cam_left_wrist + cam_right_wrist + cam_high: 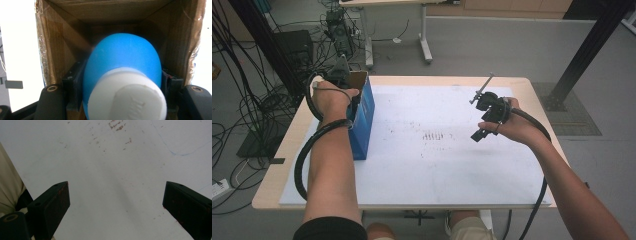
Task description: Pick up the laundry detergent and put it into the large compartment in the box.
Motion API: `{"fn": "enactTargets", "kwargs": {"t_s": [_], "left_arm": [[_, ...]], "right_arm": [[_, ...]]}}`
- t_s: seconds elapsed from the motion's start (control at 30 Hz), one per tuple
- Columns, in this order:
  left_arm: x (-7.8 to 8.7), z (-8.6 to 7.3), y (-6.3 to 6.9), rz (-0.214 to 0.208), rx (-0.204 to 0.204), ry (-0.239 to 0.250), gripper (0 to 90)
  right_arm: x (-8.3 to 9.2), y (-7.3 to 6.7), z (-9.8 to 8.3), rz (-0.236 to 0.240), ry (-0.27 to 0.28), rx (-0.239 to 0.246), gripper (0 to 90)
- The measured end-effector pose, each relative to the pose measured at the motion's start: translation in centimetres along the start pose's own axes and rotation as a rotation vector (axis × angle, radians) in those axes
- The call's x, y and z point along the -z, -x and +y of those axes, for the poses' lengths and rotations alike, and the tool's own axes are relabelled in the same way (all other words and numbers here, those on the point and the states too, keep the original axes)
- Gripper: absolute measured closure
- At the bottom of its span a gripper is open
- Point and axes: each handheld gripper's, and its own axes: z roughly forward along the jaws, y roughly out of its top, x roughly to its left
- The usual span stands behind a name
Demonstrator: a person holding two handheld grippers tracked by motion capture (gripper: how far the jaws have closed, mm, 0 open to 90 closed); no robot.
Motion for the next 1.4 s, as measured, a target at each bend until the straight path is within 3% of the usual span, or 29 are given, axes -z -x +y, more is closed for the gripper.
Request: {"fn": "enactTargets", "kwargs": {"t_s": [1.4], "left_arm": [[0.04, 0.03, -0.04, -0.003, -0.002, -0.002, 35.7]], "right_arm": [[-0.21, -0.02, 0.11, 0.005, -0.002, 0.005, 7.5]]}}
